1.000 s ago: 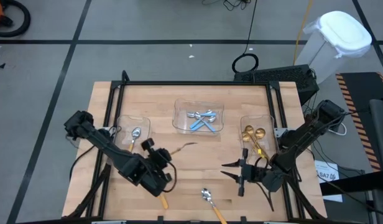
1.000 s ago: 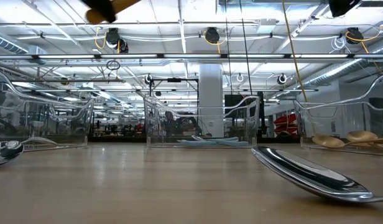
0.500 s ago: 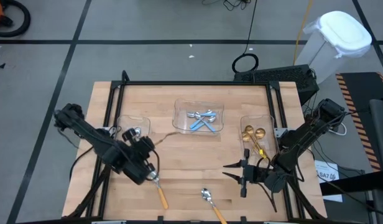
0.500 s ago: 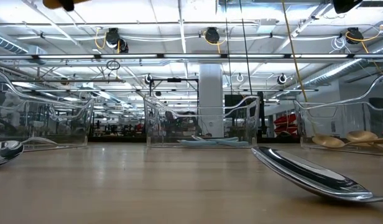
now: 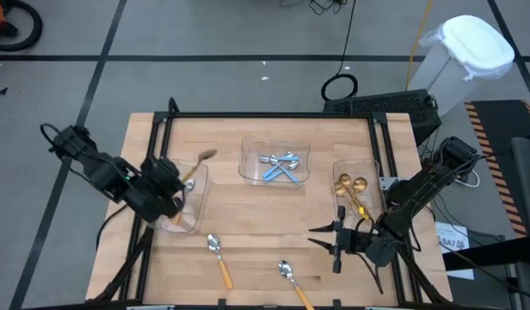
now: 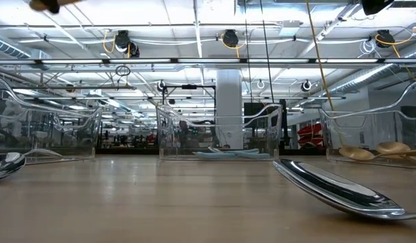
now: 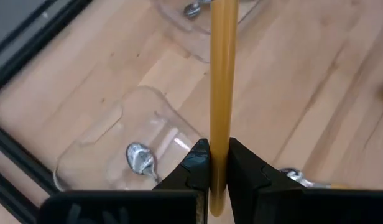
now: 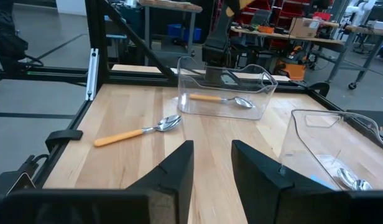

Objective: Sort silverware by color (type)
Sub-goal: Put the yellow spoon into the left transparent bin

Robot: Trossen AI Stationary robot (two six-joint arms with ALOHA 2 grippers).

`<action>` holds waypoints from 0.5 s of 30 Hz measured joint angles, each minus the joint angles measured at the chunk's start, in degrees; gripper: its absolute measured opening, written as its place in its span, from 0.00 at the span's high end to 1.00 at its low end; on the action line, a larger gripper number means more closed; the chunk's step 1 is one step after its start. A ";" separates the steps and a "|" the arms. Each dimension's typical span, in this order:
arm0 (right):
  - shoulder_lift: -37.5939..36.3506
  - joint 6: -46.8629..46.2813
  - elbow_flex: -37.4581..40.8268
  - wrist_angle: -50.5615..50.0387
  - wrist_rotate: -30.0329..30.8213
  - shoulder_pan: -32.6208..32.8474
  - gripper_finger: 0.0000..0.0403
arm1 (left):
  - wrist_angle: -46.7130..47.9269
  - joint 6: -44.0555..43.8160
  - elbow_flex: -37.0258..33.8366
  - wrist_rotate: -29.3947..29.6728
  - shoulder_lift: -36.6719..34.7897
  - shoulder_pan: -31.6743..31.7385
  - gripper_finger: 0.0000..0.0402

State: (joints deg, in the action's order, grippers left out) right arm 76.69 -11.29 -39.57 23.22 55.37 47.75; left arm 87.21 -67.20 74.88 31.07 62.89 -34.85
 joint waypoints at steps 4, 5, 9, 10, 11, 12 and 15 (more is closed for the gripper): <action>0.00 0.00 0.00 -0.17 0.00 0.00 0.74 | -7.90 -3.24 -9.98 -1.35 -7.85 -0.07 0.93; 0.00 0.00 0.00 -0.28 0.00 0.00 0.74 | -9.73 -3.74 -12.51 -1.69 -9.35 -0.17 0.93; 0.02 -0.13 0.00 -1.10 0.04 0.00 0.74 | -14.23 -6.84 -21.62 -4.02 -13.84 -0.26 0.93; 0.02 -0.41 0.00 -1.46 0.04 0.00 0.74 | -14.58 -8.01 -23.54 -4.94 -14.45 -0.26 0.93; 0.02 -0.90 0.00 -1.93 0.05 0.00 0.74 | -14.70 -9.42 -25.02 -5.99 -14.76 -0.27 0.93; 0.02 -1.41 0.00 -2.46 0.12 -0.02 0.74 | -15.03 -10.91 -26.41 -6.79 -15.03 -0.29 0.93; 0.02 -1.73 0.00 -3.30 0.31 -0.02 0.74 | -15.15 -15.76 -29.35 -8.93 -15.05 -1.04 0.93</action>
State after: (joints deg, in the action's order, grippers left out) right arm 76.71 -13.02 -39.57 19.93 55.68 47.72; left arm 72.07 -82.96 45.53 22.14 47.83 -35.89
